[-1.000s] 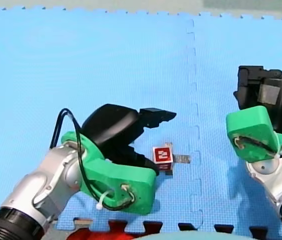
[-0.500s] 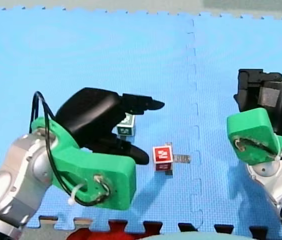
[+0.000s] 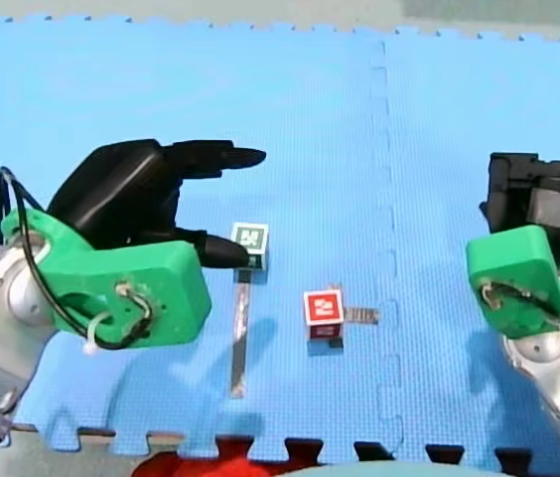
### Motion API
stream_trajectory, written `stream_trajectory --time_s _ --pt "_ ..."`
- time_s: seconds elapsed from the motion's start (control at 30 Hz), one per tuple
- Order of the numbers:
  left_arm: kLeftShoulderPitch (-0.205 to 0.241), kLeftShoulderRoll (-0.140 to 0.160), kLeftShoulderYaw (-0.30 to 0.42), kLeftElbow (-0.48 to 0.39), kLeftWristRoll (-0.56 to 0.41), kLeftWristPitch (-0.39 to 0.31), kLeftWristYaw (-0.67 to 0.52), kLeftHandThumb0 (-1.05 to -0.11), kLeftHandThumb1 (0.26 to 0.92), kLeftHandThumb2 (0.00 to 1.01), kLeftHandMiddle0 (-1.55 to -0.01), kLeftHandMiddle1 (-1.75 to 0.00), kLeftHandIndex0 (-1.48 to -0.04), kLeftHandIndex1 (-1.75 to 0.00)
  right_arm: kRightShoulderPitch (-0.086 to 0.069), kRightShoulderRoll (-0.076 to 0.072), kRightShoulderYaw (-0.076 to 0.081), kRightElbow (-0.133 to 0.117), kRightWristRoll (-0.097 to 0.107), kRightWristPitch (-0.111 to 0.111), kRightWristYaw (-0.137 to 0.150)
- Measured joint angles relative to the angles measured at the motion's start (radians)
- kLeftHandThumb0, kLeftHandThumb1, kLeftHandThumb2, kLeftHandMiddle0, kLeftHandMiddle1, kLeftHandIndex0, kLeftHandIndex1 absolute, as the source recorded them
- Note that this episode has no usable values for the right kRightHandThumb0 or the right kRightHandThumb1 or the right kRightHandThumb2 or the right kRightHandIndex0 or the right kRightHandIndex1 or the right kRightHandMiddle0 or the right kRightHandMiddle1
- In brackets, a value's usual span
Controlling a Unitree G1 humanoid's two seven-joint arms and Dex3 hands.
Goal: Stack cube left
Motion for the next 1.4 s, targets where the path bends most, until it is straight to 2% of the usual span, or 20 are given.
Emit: stream_trajectory --time_s 0.33,0.6,0.77,0.83,0.87,0.93,1.1,1.3,1.4 --pt "-0.065 -0.013 0.010 0.231 -0.048 -0.131 0.000 -1.048 0.821 0.00 -0.83 -1.75 -0.68 -0.03 0.002 -0.005 0.002 0.000 -0.001 -0.009 0.000" --pt "-0.124 -0.017 0.018 0.418 -0.076 -0.225 0.013 -1.048 0.815 0.00 -0.83 -1.75 -0.68 -0.02 0.008 -0.018 0.002 -0.004 -0.004 -0.025 0.000" --pt "-0.160 -0.020 0.018 0.533 -0.076 -0.277 0.046 -1.029 0.769 0.00 -0.77 -1.74 -0.69 -0.02 0.013 -0.031 0.004 -0.014 -0.014 -0.030 -0.002" --pt "-0.174 -0.022 0.018 0.575 -0.076 -0.296 0.059 -1.014 0.762 0.00 -0.78 -1.63 -0.70 -0.01 0.016 -0.035 0.005 -0.019 -0.019 -0.032 -0.004" --pt "-0.184 -0.023 0.018 0.603 -0.075 -0.309 0.067 -1.001 0.755 0.00 -0.80 -1.48 -0.70 -0.01 0.018 -0.039 0.005 -0.024 -0.022 -0.033 -0.005" --pt "-0.202 -0.024 0.018 0.648 -0.075 -0.330 0.082 -0.989 0.748 0.00 -0.82 -1.39 -0.71 -0.01 0.022 -0.045 0.005 -0.032 -0.024 -0.036 -0.007" --pt "-0.255 -0.023 0.008 0.760 -0.055 -0.384 0.120 -0.941 0.724 0.00 -0.83 -1.38 -0.71 -0.01 0.033 -0.067 0.007 -0.055 -0.036 -0.045 -0.024" --pt "-0.292 -0.030 -0.041 0.827 0.017 -0.396 0.195 -0.901 0.709 0.00 -0.82 -1.44 -0.71 0.00 0.037 -0.073 0.012 -0.065 -0.050 -0.045 -0.041" --pt "-0.310 -0.035 -0.074 0.848 0.066 -0.374 0.259 -0.872 0.697 0.00 -0.90 -1.18 -0.70 0.00 0.037 -0.073 0.012 -0.070 -0.054 -0.046 -0.041"
